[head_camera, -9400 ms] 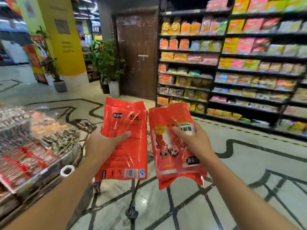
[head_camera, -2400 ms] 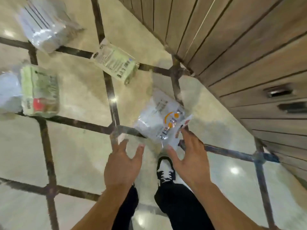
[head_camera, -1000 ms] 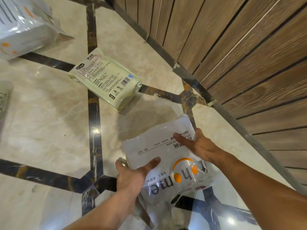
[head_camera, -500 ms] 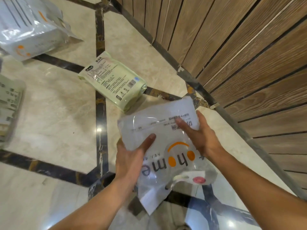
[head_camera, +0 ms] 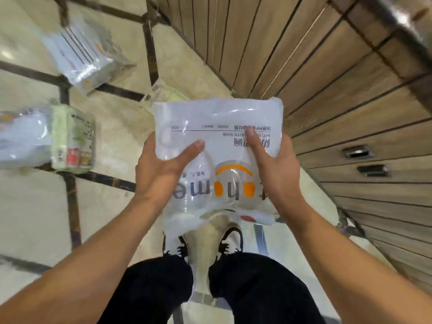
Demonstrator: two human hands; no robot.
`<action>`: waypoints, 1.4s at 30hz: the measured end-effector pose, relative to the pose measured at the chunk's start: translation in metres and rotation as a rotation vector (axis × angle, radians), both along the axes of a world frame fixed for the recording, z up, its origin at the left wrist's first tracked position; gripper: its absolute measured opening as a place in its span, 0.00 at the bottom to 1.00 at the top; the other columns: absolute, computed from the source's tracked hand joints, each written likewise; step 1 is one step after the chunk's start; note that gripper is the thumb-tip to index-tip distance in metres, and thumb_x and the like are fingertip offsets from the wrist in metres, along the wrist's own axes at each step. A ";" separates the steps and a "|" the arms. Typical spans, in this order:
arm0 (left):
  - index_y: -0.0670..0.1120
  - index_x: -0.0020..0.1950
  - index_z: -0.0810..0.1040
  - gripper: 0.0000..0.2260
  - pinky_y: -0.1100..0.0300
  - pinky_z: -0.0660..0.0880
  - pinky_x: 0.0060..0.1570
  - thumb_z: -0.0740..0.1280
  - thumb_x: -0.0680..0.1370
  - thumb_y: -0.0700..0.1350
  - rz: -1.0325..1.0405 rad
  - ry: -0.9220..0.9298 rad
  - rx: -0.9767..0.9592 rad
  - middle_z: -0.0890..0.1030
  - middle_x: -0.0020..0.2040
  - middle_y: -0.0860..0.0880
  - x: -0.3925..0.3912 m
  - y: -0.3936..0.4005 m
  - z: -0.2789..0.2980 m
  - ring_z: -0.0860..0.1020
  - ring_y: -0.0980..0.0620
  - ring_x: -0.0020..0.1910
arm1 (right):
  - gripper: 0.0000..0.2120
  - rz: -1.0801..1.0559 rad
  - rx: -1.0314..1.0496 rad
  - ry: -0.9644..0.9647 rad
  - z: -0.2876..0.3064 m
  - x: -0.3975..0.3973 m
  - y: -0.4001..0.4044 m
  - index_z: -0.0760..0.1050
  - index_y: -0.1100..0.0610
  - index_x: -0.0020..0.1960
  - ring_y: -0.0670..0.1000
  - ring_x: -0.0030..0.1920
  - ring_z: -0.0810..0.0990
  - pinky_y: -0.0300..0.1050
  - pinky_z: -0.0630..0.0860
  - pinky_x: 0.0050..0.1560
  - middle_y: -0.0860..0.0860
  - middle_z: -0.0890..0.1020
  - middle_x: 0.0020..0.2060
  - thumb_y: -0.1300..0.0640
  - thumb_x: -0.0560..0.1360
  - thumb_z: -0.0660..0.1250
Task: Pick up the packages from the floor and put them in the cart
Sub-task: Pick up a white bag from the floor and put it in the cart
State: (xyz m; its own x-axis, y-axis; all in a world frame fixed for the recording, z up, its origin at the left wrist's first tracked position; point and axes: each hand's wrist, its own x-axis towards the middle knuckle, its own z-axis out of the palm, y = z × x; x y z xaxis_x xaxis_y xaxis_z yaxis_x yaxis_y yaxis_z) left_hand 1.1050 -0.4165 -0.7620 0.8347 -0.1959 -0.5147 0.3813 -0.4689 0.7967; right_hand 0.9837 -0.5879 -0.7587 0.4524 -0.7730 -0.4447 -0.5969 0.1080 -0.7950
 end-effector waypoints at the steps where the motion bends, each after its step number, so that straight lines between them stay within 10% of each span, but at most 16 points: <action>1: 0.57 0.66 0.80 0.38 0.47 0.82 0.61 0.80 0.59 0.71 -0.016 -0.012 -0.010 0.87 0.57 0.59 0.004 -0.004 0.038 0.85 0.56 0.56 | 0.21 0.003 -0.002 -0.027 0.036 0.001 -0.005 0.78 0.41 0.62 0.38 0.52 0.84 0.43 0.81 0.57 0.38 0.86 0.52 0.31 0.75 0.72; 5: 0.56 0.66 0.81 0.36 0.49 0.83 0.56 0.81 0.61 0.68 -0.105 -0.092 -0.102 0.87 0.57 0.57 0.021 -0.034 0.198 0.87 0.55 0.54 | 0.17 0.007 -0.052 -0.123 0.194 0.005 -0.033 0.73 0.34 0.60 0.30 0.48 0.82 0.27 0.75 0.45 0.29 0.84 0.47 0.33 0.74 0.72; 9: 0.55 0.61 0.83 0.25 0.50 0.82 0.57 0.83 0.68 0.60 -0.247 -0.214 -0.250 0.88 0.53 0.58 0.030 -0.073 0.358 0.87 0.57 0.52 | 0.27 -0.029 -0.176 -0.271 0.346 0.001 -0.063 0.73 0.40 0.67 0.36 0.55 0.83 0.40 0.78 0.54 0.37 0.85 0.55 0.32 0.72 0.74; 13: 0.56 0.64 0.82 0.35 0.46 0.81 0.62 0.81 0.60 0.68 -0.368 -0.306 -0.397 0.88 0.55 0.59 0.034 -0.114 0.489 0.86 0.56 0.54 | 0.36 -0.156 -0.342 -0.420 0.479 -0.013 -0.083 0.75 0.43 0.70 0.45 0.61 0.84 0.55 0.79 0.65 0.43 0.85 0.61 0.27 0.68 0.74; 19: 0.52 0.63 0.85 0.27 0.62 0.81 0.50 0.83 0.67 0.60 -0.734 -0.418 -0.594 0.89 0.53 0.57 0.009 -0.162 0.633 0.87 0.58 0.51 | 0.32 -0.380 -0.578 -0.433 0.621 -0.079 -0.083 0.73 0.44 0.72 0.37 0.55 0.82 0.40 0.78 0.58 0.37 0.83 0.55 0.32 0.72 0.75; 21: 0.51 0.60 0.86 0.21 0.68 0.79 0.44 0.82 0.70 0.56 -0.820 -0.432 -0.630 0.89 0.50 0.57 -0.010 -0.176 0.664 0.87 0.61 0.47 | 0.31 -0.472 -0.649 -0.387 0.654 -0.107 -0.075 0.72 0.44 0.73 0.42 0.56 0.81 0.32 0.71 0.49 0.36 0.81 0.56 0.34 0.75 0.73; 25: 0.53 0.61 0.85 0.30 0.54 0.81 0.56 0.82 0.64 0.65 -0.969 -0.357 -0.697 0.89 0.53 0.56 -0.062 -0.204 0.700 0.87 0.55 0.52 | 0.38 -0.651 -0.749 -0.304 0.697 -0.169 -0.053 0.68 0.43 0.77 0.47 0.64 0.79 0.48 0.73 0.60 0.39 0.80 0.64 0.29 0.72 0.72; 31: 0.53 0.51 0.86 0.07 0.67 0.80 0.43 0.79 0.74 0.49 -1.243 -0.253 -0.818 0.89 0.43 0.61 -0.179 -0.203 0.730 0.87 0.63 0.44 | 0.28 -0.868 -0.815 -0.210 0.735 -0.280 0.012 0.67 0.40 0.69 0.50 0.60 0.79 0.51 0.72 0.57 0.41 0.79 0.61 0.31 0.74 0.72; 34: 0.51 0.57 0.87 0.18 0.53 0.83 0.53 0.83 0.70 0.54 -1.334 -0.182 -0.872 0.90 0.49 0.54 -0.240 -0.195 0.737 0.88 0.54 0.49 | 0.37 -0.967 -0.877 -0.173 0.742 -0.336 0.044 0.68 0.39 0.73 0.47 0.61 0.81 0.53 0.76 0.61 0.39 0.81 0.63 0.25 0.70 0.71; 42: 0.50 0.56 0.86 0.17 0.54 0.84 0.48 0.83 0.70 0.53 -1.549 -0.095 -0.906 0.90 0.48 0.53 -0.421 -0.156 0.752 0.88 0.51 0.47 | 0.36 -1.237 -0.901 -0.086 0.744 -0.496 0.129 0.75 0.43 0.67 0.46 0.55 0.85 0.57 0.81 0.59 0.42 0.85 0.55 0.23 0.67 0.70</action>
State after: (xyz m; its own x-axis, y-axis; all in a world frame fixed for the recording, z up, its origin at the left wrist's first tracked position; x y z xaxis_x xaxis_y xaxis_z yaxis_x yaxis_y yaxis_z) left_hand 0.6842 -0.5729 -0.0104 -0.3460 -0.9121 0.2198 0.0073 0.2317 0.9728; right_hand 0.4882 -0.4590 -0.0150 -0.6582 -0.6628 0.3569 -0.4489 -0.0350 -0.8929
